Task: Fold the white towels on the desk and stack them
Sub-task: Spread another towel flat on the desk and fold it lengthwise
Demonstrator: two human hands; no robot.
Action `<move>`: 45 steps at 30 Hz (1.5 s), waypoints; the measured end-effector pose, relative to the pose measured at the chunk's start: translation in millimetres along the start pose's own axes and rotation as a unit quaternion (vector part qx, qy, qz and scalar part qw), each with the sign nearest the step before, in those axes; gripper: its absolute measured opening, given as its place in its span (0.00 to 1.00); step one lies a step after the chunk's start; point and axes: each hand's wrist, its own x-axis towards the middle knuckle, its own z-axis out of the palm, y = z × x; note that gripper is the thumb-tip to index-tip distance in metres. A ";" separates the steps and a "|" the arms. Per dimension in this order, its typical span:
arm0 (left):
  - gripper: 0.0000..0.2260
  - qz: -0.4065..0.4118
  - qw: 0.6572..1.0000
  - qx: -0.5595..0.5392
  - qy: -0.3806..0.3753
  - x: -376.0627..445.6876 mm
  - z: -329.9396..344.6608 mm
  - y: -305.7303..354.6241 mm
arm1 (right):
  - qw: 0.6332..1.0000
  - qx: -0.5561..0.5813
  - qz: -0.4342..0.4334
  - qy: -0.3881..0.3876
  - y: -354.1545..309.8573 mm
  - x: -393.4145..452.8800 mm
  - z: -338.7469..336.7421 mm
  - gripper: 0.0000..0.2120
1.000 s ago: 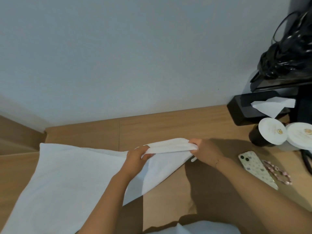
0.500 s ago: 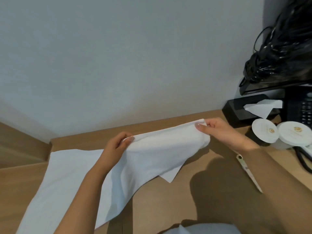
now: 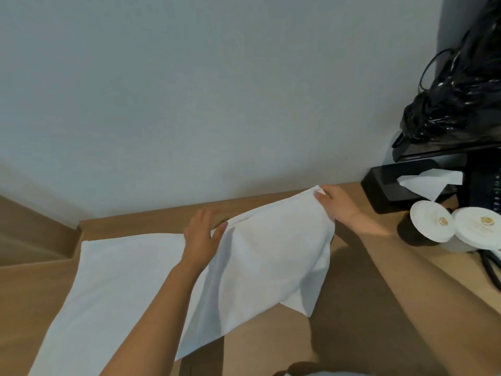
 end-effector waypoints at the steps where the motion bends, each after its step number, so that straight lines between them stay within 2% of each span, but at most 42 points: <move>1: 0.16 -0.022 1.000 0.001 -0.007 -5.5 12.2 0.6 | 0.998 -0.068 -0.003 -0.007 5.1 7.3 5.8 0.19; 4: 0.25 -0.101 0.993 0.019 -0.049 -37.3 46.9 -11.5 | 0.989 -0.141 -0.004 -0.036 22.3 17.6 27.2 0.20; 7: 0.27 -0.205 0.969 0.035 -0.136 -59.4 73.6 -34.9 | 0.970 -0.228 -0.084 0.031 25.3 12.0 53.2 0.23; 9: 0.25 -0.217 0.957 0.053 -0.183 -71.4 80.8 -47.7 | 0.965 -0.205 -0.145 0.077 27.4 -19.7 72.2 0.21; 11: 0.25 -0.208 0.952 0.082 -0.208 -70.6 88.4 -60.1 | 0.969 -0.171 -0.165 0.069 32.4 -52.2 94.9 0.19; 15: 0.29 -0.214 0.945 0.159 -0.190 -51.1 96.2 -76.8 | 0.973 -0.137 -0.177 0.054 57.0 -102.2 125.4 0.19; 18: 0.29 -0.228 0.943 0.156 -0.184 -32.6 92.0 -78.7 | 0.977 -0.097 -0.170 0.083 75.3 -120.4 126.5 0.16; 20: 0.28 -0.229 0.948 0.139 -0.169 -30.6 88.0 -73.6 | 0.981 -0.087 -0.129 0.113 88.1 -128.5 122.6 0.12; 22: 0.27 -0.210 0.962 0.115 -0.132 -44.1 84.3 -62.8 | 0.992 -0.039 -0.027 0.117 102.6 -134.3 118.8 0.12; 24: 0.26 -0.181 0.974 0.099 -0.097 -72.0 84.0 -51.7 | 0.990 0.045 0.096 0.092 116.1 -133.9 119.2 0.18; 26: 0.25 -0.180 0.975 0.084 -0.103 -105.0 87.2 -42.3 | 0.981 0.080 0.164 0.061 123.7 -130.8 124.5 0.23; 30: 0.23 -0.236 0.954 0.077 -0.169 -135.5 94.1 -41.3 | 0.989 0.049 0.139 -0.001 118.1 -119.5 137.9 0.17; 32: 0.22 -0.238 0.951 0.090 -0.174 -128.8 92.8 -46.0 | 0.992 0.042 0.113 -0.026 110.3 -113.8 137.9 0.16; 36: 0.22 -0.253 0.947 0.086 -0.181 -111.8 87.8 -52.9 | 0.963 0.170 0.155 -0.143 105.6 -121.6 101.3 0.10; 41: 0.22 -0.255 0.943 0.086 -0.198 -105.4 85.9 -60.9 | 0.946 0.033 0.166 -0.276 133.8 -131.8 46.3 0.10; 45: 0.25 -0.230 0.941 0.122 -0.216 -107.8 86.8 -65.9 | 0.931 -0.073 0.175 -0.312 155.4 -135.4 25.5 0.14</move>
